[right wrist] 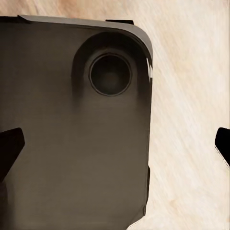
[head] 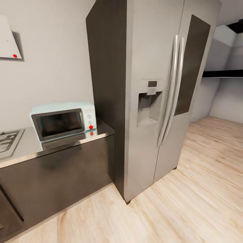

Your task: In the kitchen, take the popcorn bag from the countertop, put it into the microwave, and heat it until the popcorn is cooked so the cooked popcorn ends up inside the bag.

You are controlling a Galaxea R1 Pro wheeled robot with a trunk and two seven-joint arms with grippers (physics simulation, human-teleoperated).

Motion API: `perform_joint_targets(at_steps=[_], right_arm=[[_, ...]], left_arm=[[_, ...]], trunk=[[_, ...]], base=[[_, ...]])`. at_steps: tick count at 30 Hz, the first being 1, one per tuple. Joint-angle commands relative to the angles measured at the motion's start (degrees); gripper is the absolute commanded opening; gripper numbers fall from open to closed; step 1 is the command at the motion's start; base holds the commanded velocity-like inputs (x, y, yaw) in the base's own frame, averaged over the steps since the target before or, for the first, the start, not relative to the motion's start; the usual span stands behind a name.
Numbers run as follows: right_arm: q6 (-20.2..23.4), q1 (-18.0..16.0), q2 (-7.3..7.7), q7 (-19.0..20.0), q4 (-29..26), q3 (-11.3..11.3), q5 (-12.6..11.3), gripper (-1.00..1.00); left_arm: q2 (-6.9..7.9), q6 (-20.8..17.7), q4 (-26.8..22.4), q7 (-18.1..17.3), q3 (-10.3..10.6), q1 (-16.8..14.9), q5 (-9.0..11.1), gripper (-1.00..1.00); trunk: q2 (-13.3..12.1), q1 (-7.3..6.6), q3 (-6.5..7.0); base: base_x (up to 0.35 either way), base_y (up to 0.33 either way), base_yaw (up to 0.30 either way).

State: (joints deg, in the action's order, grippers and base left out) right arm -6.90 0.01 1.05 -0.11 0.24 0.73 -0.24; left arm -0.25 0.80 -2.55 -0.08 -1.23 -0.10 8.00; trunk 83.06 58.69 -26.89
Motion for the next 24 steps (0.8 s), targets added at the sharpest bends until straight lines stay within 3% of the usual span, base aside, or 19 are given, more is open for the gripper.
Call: perform_joint_targets(at_steps=[1, 8, 24], right_arm=[[-0.2, 0.0, 0.02, 0.0, 0.0, 0.1, 0.0, 1.00], [-0.6, 0.0, 0.35, 0.0, 0.0, 0.1, 0.0, 1.00], [-0.7, 0.0, 0.18, -0.1, 0.0, 0.1, 0.0, 1.00]], left_arm=[[-0.01, 0.1, 0.0, 0.0, -0.1, 0.0, 0.4, 1.00], [-0.04, 0.6, 0.0, 0.0, -0.1, 0.0, 0.4, 1.00], [-0.10, 0.6, 0.0, 0.0, -0.1, 0.0, 0.3, 1.00]], trunk=[[0.0, 0.03, -0.04], [0.0, 0.03, -0.04], [0.0, 0.03, -0.04]], base=[[0.324, 0.000, 0.000], [0.305, 0.000, 0.018], [0.014, 0.000, 0.259]])
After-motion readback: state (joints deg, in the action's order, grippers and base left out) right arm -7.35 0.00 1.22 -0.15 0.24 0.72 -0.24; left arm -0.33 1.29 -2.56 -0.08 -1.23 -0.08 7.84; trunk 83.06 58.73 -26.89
